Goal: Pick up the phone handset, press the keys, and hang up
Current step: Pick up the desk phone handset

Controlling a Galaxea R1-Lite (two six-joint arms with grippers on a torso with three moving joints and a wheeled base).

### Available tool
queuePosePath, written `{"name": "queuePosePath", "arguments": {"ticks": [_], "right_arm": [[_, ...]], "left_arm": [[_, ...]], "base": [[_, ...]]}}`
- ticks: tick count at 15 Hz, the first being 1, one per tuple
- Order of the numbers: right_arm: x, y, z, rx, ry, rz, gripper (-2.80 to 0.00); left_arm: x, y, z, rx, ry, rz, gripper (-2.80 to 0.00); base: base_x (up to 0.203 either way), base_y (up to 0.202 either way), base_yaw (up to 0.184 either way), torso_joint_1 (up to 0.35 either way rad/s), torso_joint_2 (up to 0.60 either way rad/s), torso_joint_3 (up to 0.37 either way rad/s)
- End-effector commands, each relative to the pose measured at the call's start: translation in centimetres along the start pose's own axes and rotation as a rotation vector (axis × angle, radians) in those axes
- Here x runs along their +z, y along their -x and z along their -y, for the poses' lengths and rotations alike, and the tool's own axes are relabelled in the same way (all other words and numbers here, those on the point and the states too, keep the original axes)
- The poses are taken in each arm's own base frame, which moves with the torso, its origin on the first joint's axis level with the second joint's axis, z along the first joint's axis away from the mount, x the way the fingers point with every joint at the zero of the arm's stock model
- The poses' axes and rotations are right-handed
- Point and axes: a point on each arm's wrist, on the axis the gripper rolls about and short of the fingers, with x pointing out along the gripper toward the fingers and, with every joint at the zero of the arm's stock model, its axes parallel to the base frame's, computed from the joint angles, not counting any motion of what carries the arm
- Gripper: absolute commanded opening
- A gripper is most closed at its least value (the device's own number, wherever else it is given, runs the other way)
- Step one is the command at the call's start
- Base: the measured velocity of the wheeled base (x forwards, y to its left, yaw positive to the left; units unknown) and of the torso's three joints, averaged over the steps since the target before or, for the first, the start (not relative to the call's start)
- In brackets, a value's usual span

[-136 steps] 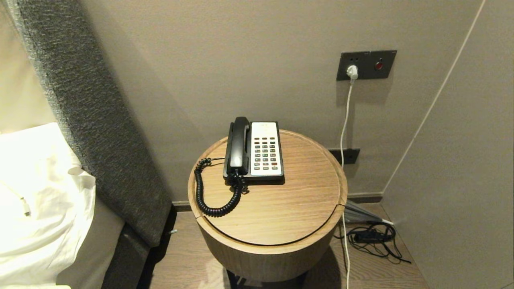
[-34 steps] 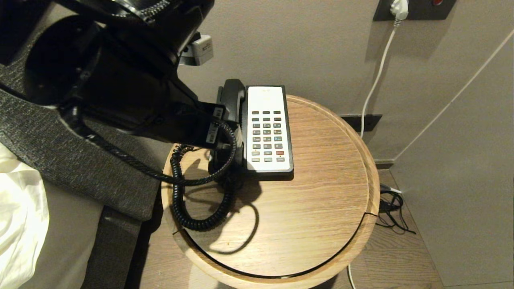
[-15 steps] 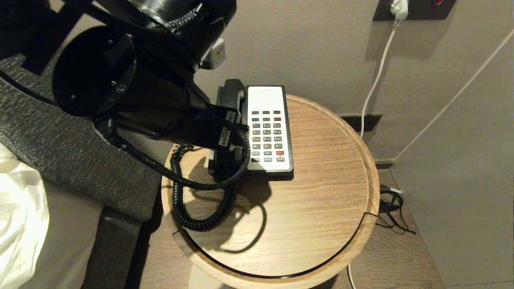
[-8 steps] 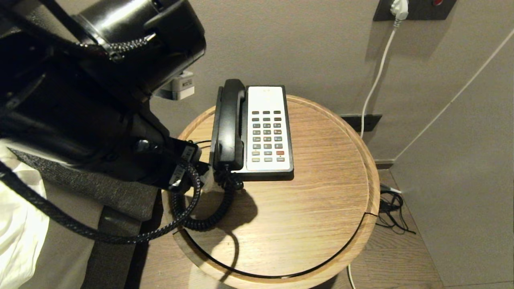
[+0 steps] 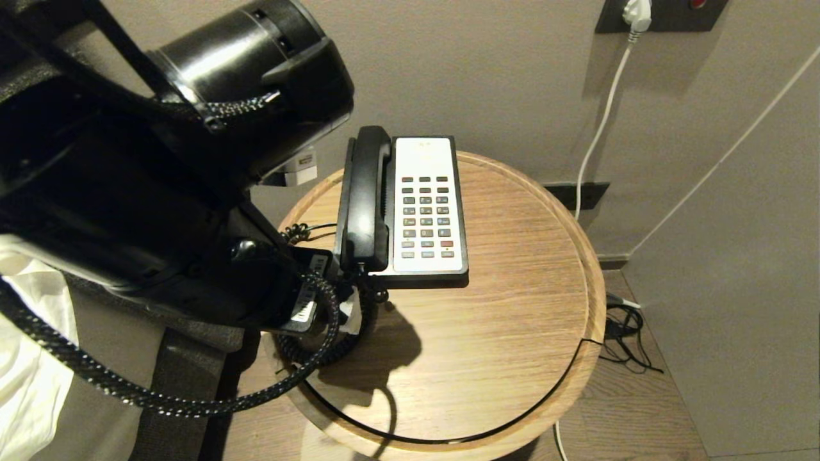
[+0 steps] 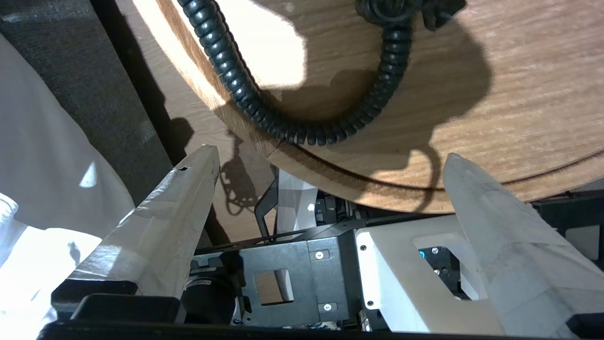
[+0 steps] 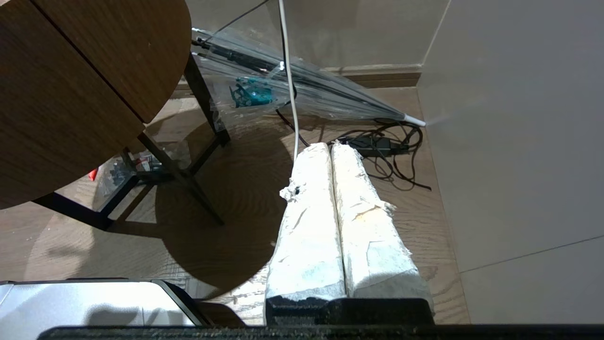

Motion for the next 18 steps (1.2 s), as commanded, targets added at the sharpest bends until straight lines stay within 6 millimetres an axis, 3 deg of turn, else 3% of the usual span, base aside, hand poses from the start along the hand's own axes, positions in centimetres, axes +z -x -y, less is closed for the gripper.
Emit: {"name": "queuePosePath", "arguments": {"ticks": [1,5,14,18], "right_arm": [[0.0,0.0,0.0,0.000,0.000,0.000,-2.80],[0.0,0.0,0.0,0.000,0.000,0.001,-2.80],[0.0,0.0,0.0,0.000,0.000,0.000,-2.80],[0.0,0.0,0.0,0.000,0.000,0.002,-2.80]], "left_arm": [[0.6,-1.3,0.3,0.026,0.011,-0.018,0.00],[2.1,-2.9,0.8,0.024,0.047,0.029,0.00],[4.6,-1.1,1.3,0.026,0.045,0.383,0.00],[6.0,-2.3,1.7,0.028,0.062,0.434,0.00]], "base": [[0.000,0.000,0.000,0.000,0.00,0.000],[0.000,0.000,0.000,0.000,0.00,0.000],[0.000,0.000,0.000,0.000,0.00,0.000],[0.000,0.000,0.000,0.000,0.00,0.000]]}}
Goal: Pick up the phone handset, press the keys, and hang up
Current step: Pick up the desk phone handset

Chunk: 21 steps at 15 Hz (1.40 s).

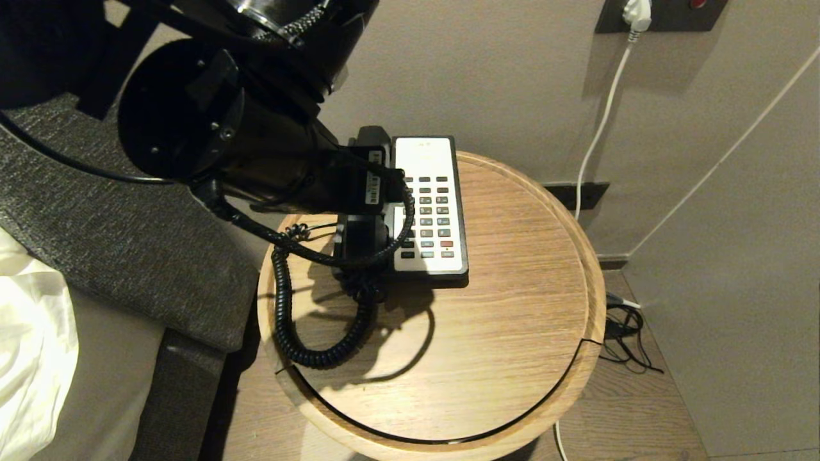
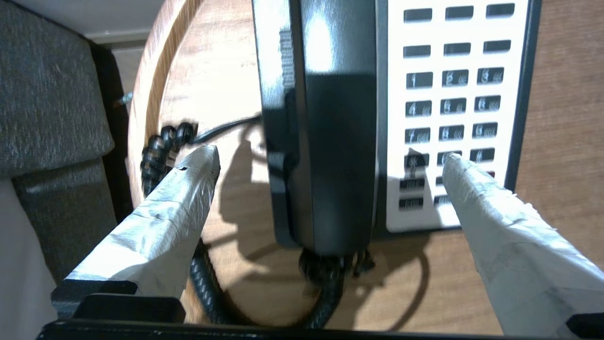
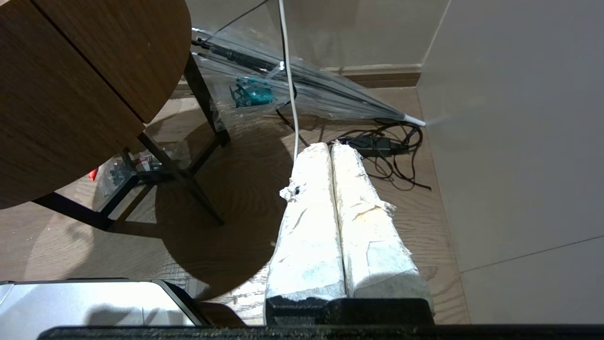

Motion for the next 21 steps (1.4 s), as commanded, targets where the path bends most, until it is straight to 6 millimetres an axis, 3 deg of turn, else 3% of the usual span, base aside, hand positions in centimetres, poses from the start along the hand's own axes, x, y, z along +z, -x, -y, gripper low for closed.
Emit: {"name": "queuePosePath", "arguments": {"ticks": [1,6,21], "right_arm": [[0.0,0.0,0.0,0.000,0.000,0.000,-2.80],[0.0,0.0,0.0,0.000,0.000,0.002,-2.80],[0.0,0.0,0.0,0.000,0.000,0.000,-2.80]], "left_arm": [[0.0,-1.5,-0.1,0.035,0.003,-0.015,0.00],[1.1,-3.9,-0.6,0.065,0.024,0.043,0.00],[1.0,-4.2,0.4,0.038,-0.021,0.057,0.00]], "base": [[0.000,0.000,0.000,0.000,0.00,0.000],[0.000,0.000,0.000,0.000,0.00,0.000],[0.000,0.000,0.000,0.000,0.00,0.000]]}}
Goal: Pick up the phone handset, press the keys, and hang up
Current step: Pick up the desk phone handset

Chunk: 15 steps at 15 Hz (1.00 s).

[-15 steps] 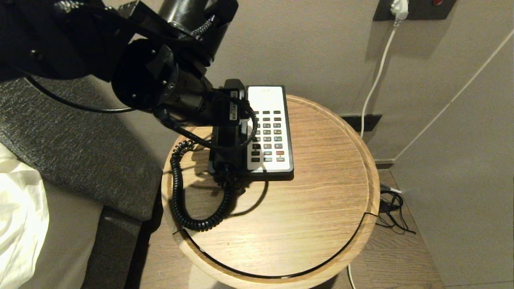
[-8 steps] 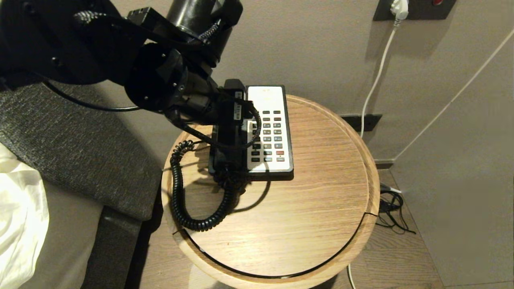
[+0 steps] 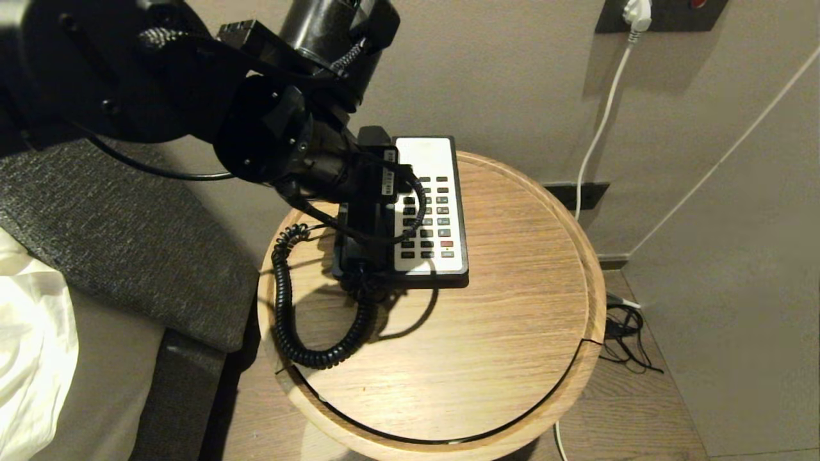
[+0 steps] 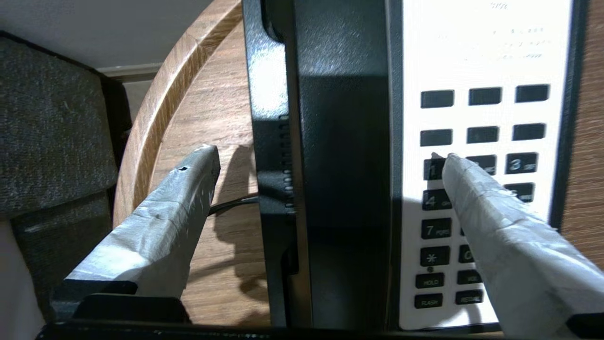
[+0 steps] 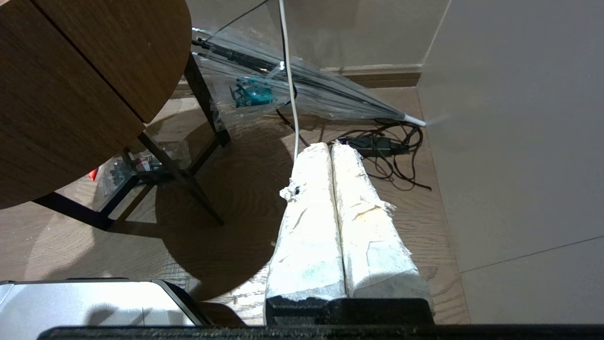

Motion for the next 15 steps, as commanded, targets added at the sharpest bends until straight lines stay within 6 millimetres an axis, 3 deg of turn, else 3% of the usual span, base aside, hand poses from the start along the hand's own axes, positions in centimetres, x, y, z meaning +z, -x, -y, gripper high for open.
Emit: {"name": "queuePosePath", "arguments": {"ticks": [1,13,14,15], "right_arm": [[0.02,0.01,0.00,0.000,0.001,0.001,-2.80],[-0.01,0.00,0.00,0.000,0.001,0.000,-2.80],[-0.01,0.00,0.00,0.000,0.001,0.000,-2.80],[0.03,0.01,0.00,0.000,0.001,0.001,-2.80]], "left_arm": [[-0.07,-0.08,0.03,0.004,-0.015,-0.004,0.00],[-0.11,-0.23,0.35,-0.001,-0.008,0.003,0.00],[-0.12,-0.23,0.36,-0.003,-0.008,0.002,-1.86],[-0.17,-0.34,0.39,0.000,-0.009,0.000,-2.80]], "base": [[0.000,0.000,0.000,0.000,0.00,0.000],[0.000,0.000,0.000,0.000,0.00,0.000],[0.000,0.000,0.000,0.000,0.00,0.000],[0.000,0.000,0.000,0.000,0.00,0.000]]}}
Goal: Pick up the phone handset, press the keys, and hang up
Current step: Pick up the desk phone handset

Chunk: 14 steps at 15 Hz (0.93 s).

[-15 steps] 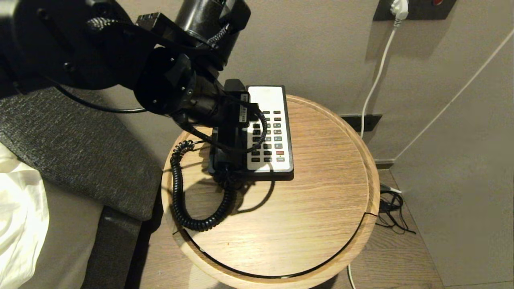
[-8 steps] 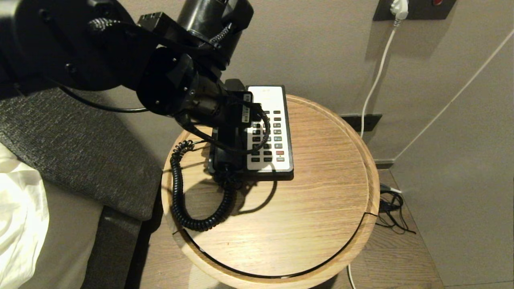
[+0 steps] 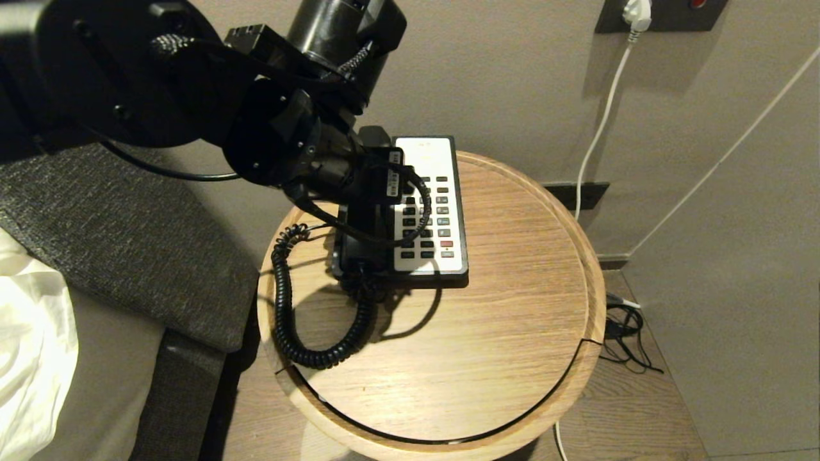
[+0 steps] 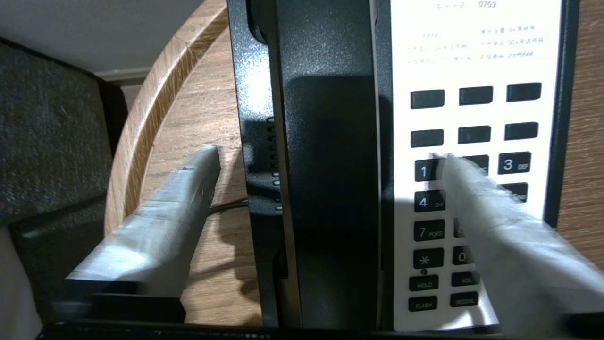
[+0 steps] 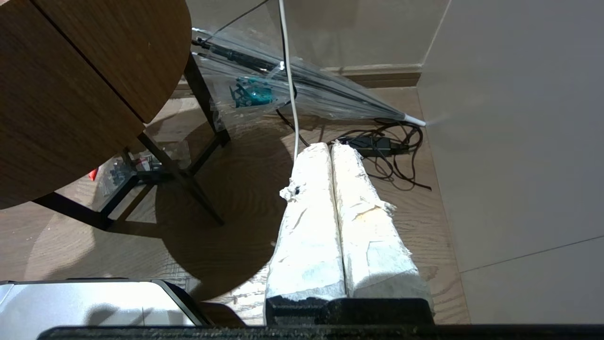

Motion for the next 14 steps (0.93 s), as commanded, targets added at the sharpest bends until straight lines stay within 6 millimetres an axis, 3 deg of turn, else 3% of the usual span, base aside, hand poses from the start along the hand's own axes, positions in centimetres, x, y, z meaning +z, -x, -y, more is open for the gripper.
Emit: {"name": "queuePosePath", "arguments": {"ticks": [1,7,14], "right_arm": [[0.0,0.0,0.0,0.000,0.000,0.001,-2.80],[0.0,0.0,0.0,0.000,0.000,0.000,-2.80],[0.0,0.0,0.0,0.000,0.000,0.001,-2.80]], "left_arm": [[-0.1,-0.2,0.0,0.008,0.001,-0.005,-2.80],[-0.1,-0.2,-0.1,0.010,0.002,-0.006,-2.80],[0.3,1.2,-0.7,-0.001,0.016,0.011,-2.80]], "base": [[0.000,0.000,0.000,0.000,0.00,0.000],[0.000,0.000,0.000,0.000,0.00,0.000],[0.000,0.000,0.000,0.000,0.00,0.000]]}}
